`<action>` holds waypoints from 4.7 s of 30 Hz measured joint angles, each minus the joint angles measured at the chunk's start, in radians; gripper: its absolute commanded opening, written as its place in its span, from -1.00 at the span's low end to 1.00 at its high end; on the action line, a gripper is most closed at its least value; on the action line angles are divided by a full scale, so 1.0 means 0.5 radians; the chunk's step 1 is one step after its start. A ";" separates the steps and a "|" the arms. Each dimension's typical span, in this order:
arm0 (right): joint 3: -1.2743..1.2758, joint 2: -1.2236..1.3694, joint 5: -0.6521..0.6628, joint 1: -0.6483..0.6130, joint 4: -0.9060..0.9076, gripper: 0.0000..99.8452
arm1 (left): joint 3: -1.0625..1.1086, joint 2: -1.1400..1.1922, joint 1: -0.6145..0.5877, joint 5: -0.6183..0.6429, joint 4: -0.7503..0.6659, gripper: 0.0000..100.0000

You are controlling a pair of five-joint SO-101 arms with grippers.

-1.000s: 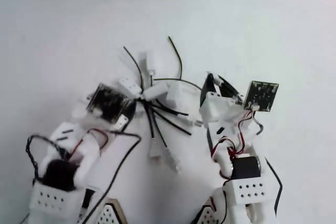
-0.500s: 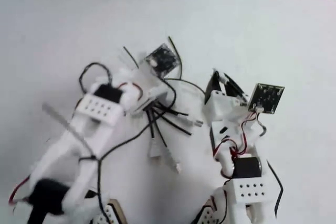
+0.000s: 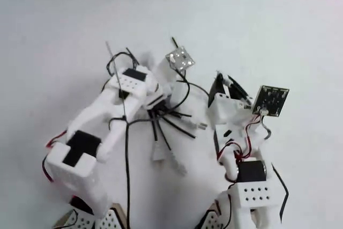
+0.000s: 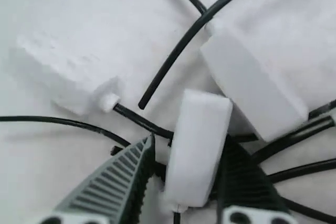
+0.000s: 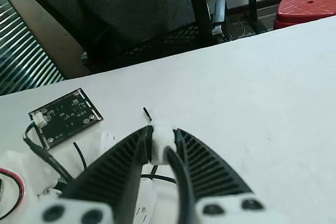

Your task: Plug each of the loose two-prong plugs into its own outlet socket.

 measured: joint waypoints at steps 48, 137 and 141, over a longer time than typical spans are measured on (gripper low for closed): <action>0.135 0.000 0.479 -0.601 0.083 -0.96 | 1.850 -2.298 -0.175 0.120 0.344 -0.45; -2.167 2.759 0.568 -1.424 0.973 -0.96 | 2.464 -4.186 -1.418 1.068 0.384 -0.50; -2.213 2.845 0.565 -1.378 0.967 -0.96 | 2.464 -4.186 -1.418 1.068 0.384 -0.50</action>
